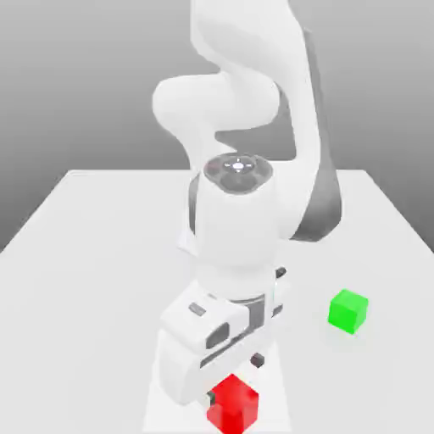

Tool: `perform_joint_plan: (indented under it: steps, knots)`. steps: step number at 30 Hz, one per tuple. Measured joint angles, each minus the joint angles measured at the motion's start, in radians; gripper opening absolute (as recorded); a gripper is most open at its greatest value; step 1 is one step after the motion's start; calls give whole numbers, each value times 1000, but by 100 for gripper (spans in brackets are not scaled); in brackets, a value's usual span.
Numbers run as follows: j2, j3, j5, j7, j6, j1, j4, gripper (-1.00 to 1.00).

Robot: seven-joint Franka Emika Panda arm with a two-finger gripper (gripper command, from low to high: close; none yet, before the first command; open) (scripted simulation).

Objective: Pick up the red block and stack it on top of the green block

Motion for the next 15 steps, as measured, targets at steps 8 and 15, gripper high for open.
perform_joint_plan:
  steps: [8,15]
  knots:
    - [19,7,5,-4,14,-6,3,-100]
    - [-201,20,-41,65,-127,67,-81,-100]
